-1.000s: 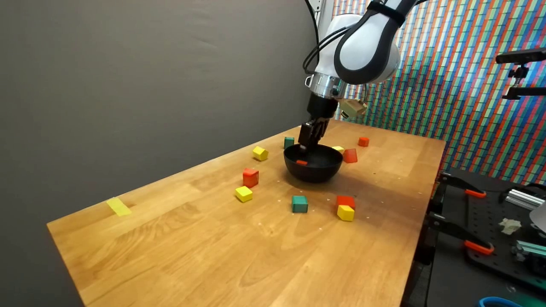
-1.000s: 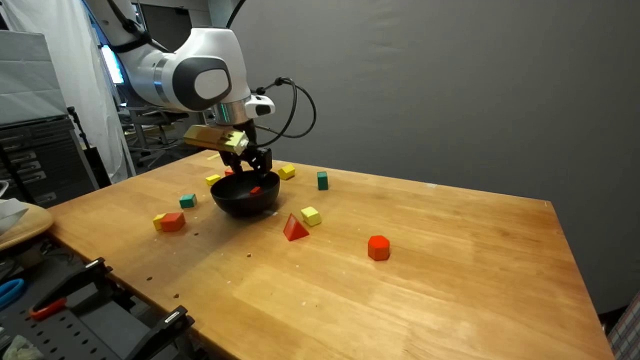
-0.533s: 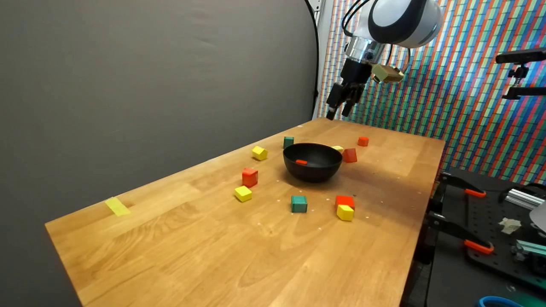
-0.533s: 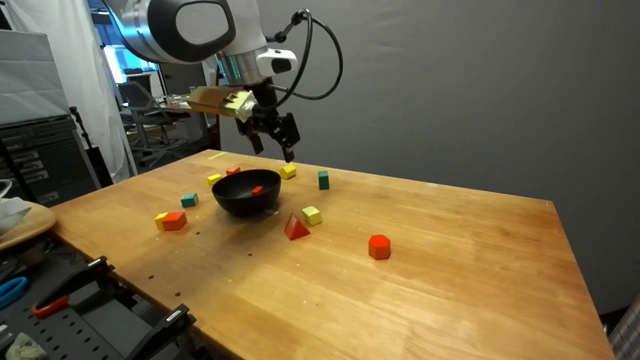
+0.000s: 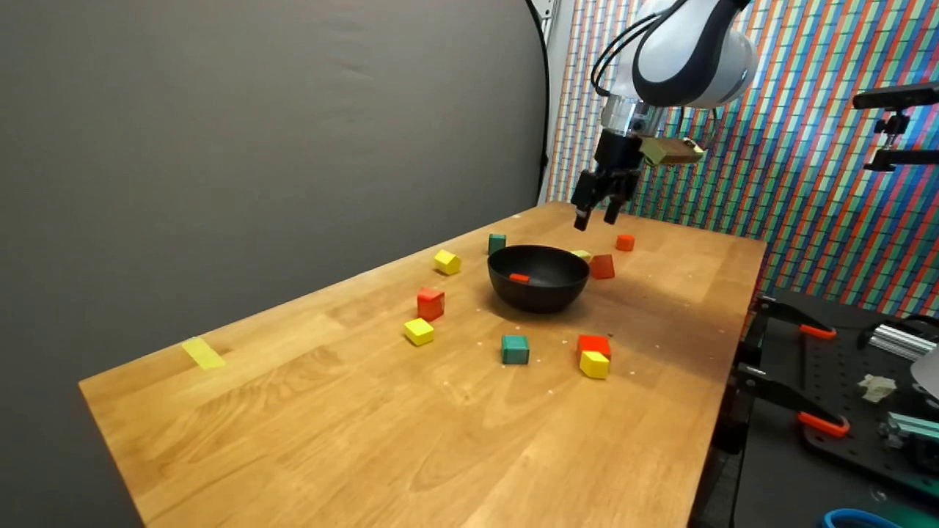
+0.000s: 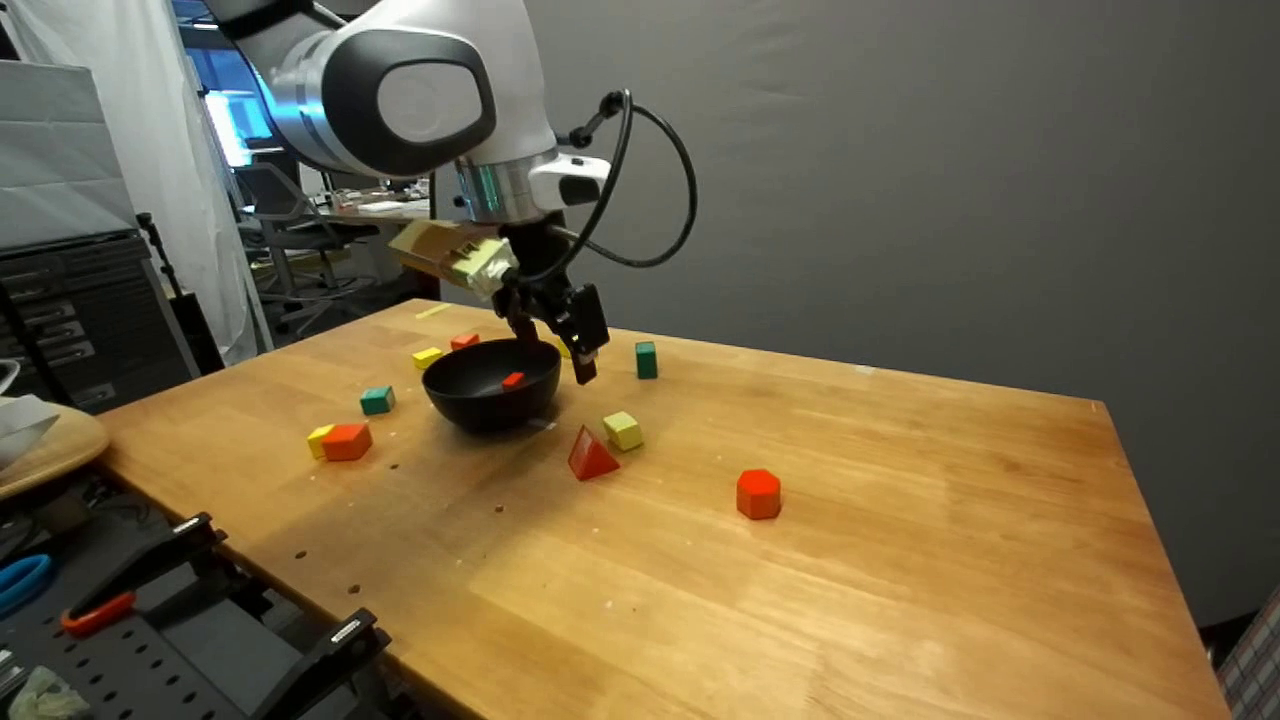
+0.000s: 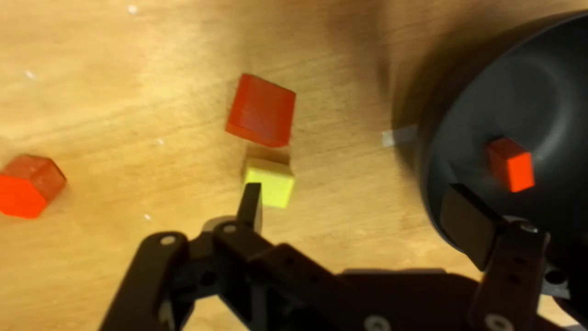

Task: Put all the blocks on the table in the black bowl

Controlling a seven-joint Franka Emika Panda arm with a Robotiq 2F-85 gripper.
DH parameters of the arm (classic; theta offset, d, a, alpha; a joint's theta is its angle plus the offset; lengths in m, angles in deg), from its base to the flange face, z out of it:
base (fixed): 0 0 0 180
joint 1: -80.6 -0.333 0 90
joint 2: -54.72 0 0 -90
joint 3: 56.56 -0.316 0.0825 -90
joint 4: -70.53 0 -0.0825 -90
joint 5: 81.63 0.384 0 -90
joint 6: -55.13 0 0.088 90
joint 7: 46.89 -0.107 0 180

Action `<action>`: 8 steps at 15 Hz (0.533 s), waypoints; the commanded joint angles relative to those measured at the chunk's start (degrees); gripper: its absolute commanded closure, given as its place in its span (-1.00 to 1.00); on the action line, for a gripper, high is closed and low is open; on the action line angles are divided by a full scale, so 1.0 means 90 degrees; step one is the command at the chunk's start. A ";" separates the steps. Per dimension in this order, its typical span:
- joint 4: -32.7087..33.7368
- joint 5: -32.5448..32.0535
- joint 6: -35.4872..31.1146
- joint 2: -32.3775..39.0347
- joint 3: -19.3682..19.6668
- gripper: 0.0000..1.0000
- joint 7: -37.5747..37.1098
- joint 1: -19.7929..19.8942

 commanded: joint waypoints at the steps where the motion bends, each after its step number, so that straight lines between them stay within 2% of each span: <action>1: 0.0210 -0.0387 0.0156 0.0498 0.0605 -1.00 -0.1057 -0.0121; 3: 0.0257 0.0064 0.0162 0.0640 0.0513 -1.00 -0.1041 0.0027; 8: 0.0549 0.1380 0.0208 0.0992 -0.0099 -1.00 -0.0698 0.0367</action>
